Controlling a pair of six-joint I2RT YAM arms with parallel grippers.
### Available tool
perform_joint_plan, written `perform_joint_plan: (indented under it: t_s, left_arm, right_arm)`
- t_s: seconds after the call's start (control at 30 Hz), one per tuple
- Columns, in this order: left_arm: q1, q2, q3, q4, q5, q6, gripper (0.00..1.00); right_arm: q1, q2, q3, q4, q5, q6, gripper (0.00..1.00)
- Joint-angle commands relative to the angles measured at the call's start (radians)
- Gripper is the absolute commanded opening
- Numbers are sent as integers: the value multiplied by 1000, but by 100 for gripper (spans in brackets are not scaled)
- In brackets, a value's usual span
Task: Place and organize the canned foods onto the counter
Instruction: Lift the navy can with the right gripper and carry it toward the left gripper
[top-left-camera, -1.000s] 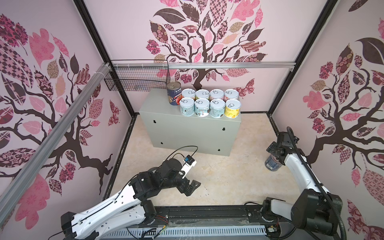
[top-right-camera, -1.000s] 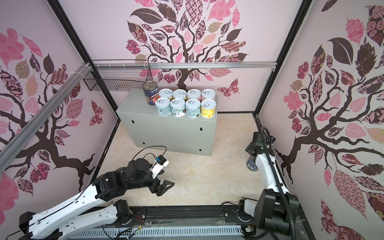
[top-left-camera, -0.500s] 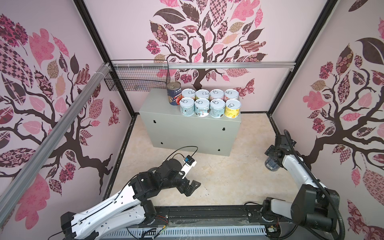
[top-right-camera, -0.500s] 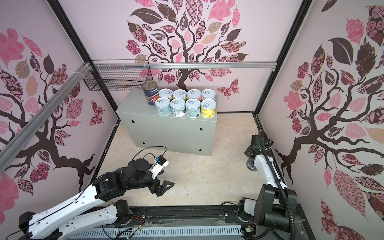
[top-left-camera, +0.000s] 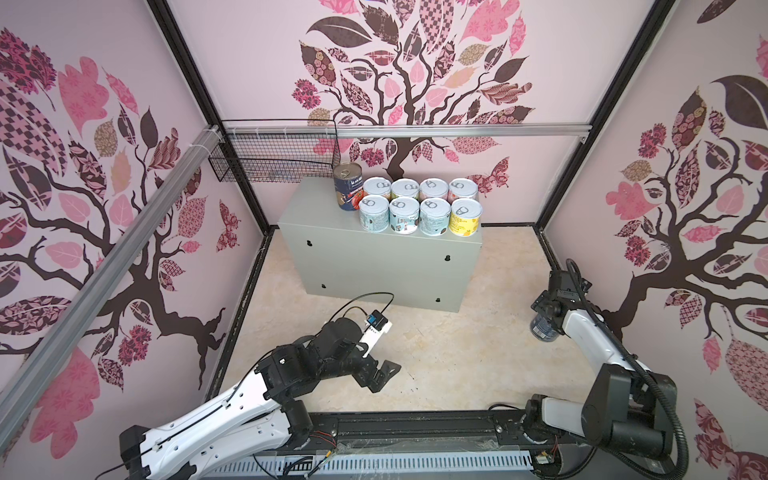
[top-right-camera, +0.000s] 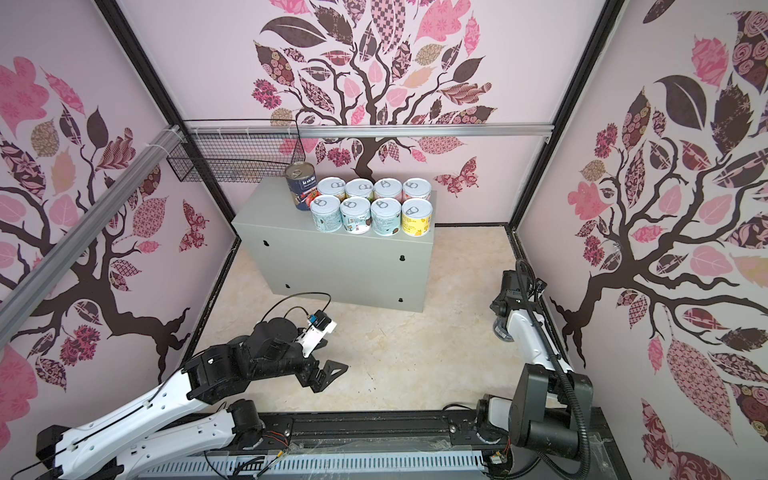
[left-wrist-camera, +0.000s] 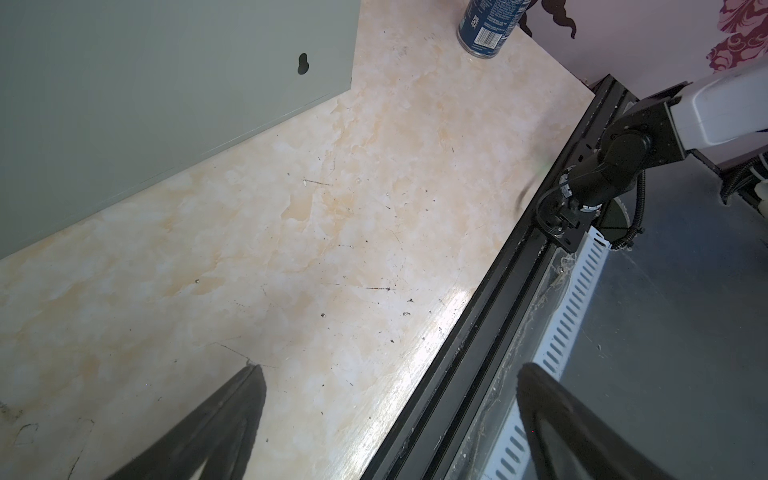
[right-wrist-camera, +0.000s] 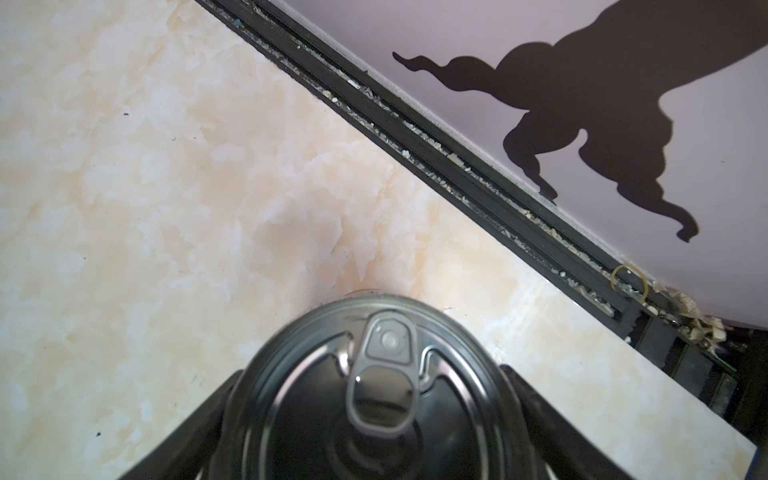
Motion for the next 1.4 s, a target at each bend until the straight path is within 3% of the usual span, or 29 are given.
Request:
perform_joint_plan:
  t_s: [0.0, 0.17, 0.33, 0.5, 0.73, 1.03, 1.2, 1.37]
  left_arm:
    - [-4, -12, -29, -1, -7, 7, 98]
    - [-6, -12, -29, 0, -8, 11, 98]
    - [-6, -12, -27, -1, -15, 10, 98]
    - [-6, -20, -23, -5, -43, 16, 98]
    - [-6, -30, -22, -11, -73, 17, 98]
    - [-1, -40, -24, -14, -125, 14, 98]
    - [15, -50, -24, -16, -162, 7, 98]
    - [29, -65, -26, -21, -195, 2, 98]
  right_arm:
    - [-9, -10, -13, -18, 4, -2, 74]
    - [-8, -42, 20, -58, -41, -22, 66]
    - [7, -85, 60, -116, -100, -38, 65]
    - [136, -109, 107, -198, -41, -80, 68]
    - [254, -152, 128, -274, -70, -81, 68]
    - [622, -144, 168, -326, -22, 3, 68]
    - [853, -64, 219, -322, 28, 74, 68]
    - [1014, 39, 287, -295, 30, 102, 68]
